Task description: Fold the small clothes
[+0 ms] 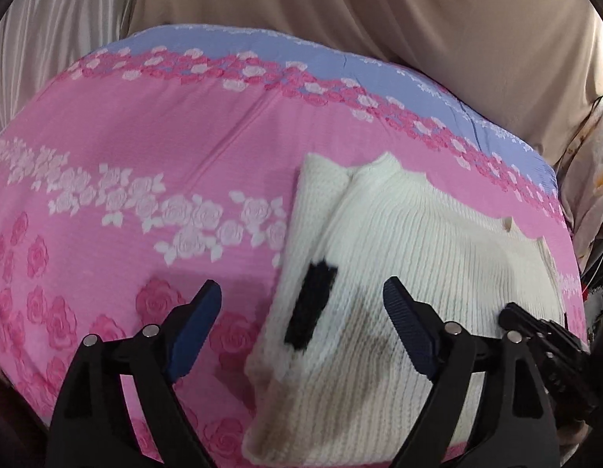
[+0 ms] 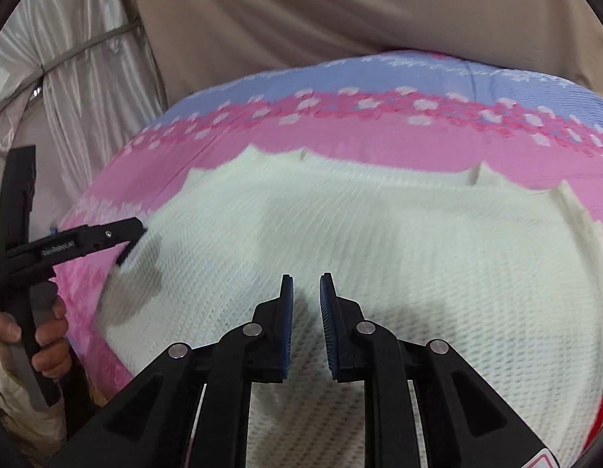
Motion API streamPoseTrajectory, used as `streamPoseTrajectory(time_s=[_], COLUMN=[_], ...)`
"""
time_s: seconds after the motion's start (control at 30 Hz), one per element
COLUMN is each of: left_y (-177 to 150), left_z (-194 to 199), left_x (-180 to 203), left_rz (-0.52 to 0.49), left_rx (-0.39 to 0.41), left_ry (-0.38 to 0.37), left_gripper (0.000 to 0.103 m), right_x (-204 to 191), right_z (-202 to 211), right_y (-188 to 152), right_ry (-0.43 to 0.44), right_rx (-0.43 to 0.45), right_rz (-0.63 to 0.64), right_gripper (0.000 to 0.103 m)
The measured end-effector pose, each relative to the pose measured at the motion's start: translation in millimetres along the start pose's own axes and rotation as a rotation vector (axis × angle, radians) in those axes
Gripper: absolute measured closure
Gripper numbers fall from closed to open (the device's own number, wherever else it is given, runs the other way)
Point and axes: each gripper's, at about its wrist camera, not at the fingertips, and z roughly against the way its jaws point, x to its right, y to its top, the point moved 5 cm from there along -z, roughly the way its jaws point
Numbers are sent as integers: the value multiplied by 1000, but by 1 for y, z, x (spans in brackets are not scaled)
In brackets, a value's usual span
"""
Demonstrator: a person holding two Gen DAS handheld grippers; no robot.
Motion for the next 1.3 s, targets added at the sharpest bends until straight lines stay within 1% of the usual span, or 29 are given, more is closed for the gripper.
streamPoseTrajectory(time_s=[0.07, 0.13, 0.17, 0.2, 0.23, 0.27, 0.3, 0.37, 0.47, 0.57, 0.63, 0.77, 0.83, 0.87, 0.93, 0.97, 1.0, 1.03, 1.07, 1.1, 1.13, 1.17, 1.2, 1.23, 1.27, 1.3], left_y=[-14, -22, -21, -21, -19, -16, -13, -4, 10, 21, 24, 11, -7, -16, -46, -61, -72, -79, -82, -83, -82, -78, -73, -67, -59, -52], left_z=[-11, -20, -20, -21, -22, -21, -18, -5, 25, 52, 61, 57, 43, 33, -1, -18, -31, -34, -25, -14, -1, 15, 29, 42, 53, 60], left_x=[-2, -2, 0, 4, 9, 14, 19, 33, 67, 118, 161, 238, 278, 291, 319, 328, 331, 333, 333, 330, 327, 320, 311, 302, 290, 280], left_rz=[15, 42, 32, 17, 7, 7, 1, -26, -92, -188, -260, -381, -454, -479, -548, -570, -580, -595, -610, -623, -625, -607, -587, -568, -546, -526], left_rx=[-52, -85, -54, -56, -59, -60, -58, -19, 59, 136, 159, 138, 93, 65, -33, -82, -112, -93, -49, -22, -1, 21, 46, 76, 105, 123], left_ry=[-17, -48, -33, -30, -37, -49, -59, -65, -120, -188, -251, -348, -384, -392, -372, -348, -331, -319, -305, -304, -327, -363, -386, -401, -397, -381], left_gripper=[20, 20, 21, 35, 45, 65, 73, 77, 79, 79, 79, 80, 80, 80, 79, 77, 73, 71, 69, 58, 50, 32, 20, 18, 17, 17], right_x=[-3, -1, 0, 4, 7, 11, 15, 23, 37, 58, 77, 115, 135, 144, 161, 169, 177, 181, 185, 187, 188, 187, 185, 184, 182, 178], right_z=[-3, -2, 0, 3, 8, 13, 17, 30, 51, 70, 86, 112, 123, 129, 137, 141, 145, 148, 153, 157, 162, 164, 165, 165, 165, 164], right_y=[-3, -1, -2, -2, -3, -5, -6, -11, -19, -23, -25, -34, -41, -46, -55, -59, -63, -66, -67, -66, -64, -60, -56, -49, -41, -34], right_ry=[-16, -2, 9, 20, 29, 41, 47, 39, 11, -11, -46, -122, -156, -176, -205, -218, -228, -234, -237, -238, -239, -236, -226, -205, -169, -128], right_rx=[40, 33, 30, 30, 31, 32, 36, 56, 82, 103, 130, 174, 184, 186, 186, 184, 182, 181, 185, 192, 203, 212, 221, 231, 241, 248], right_rz=[20, 8, -8, -29, -48, -70, -85, -103, -125, -170, -203, -285, -328, -347, -379, -397, -415, -428, -438, -438, -431, -419, -407, -393, -380, -375], right_gripper=[86, 86, 86, 86, 86, 84, 83, 76, 73, 72, 71, 71, 71, 70, 70, 70, 70, 70, 70, 70, 67, 62, 59, 54, 49, 47])
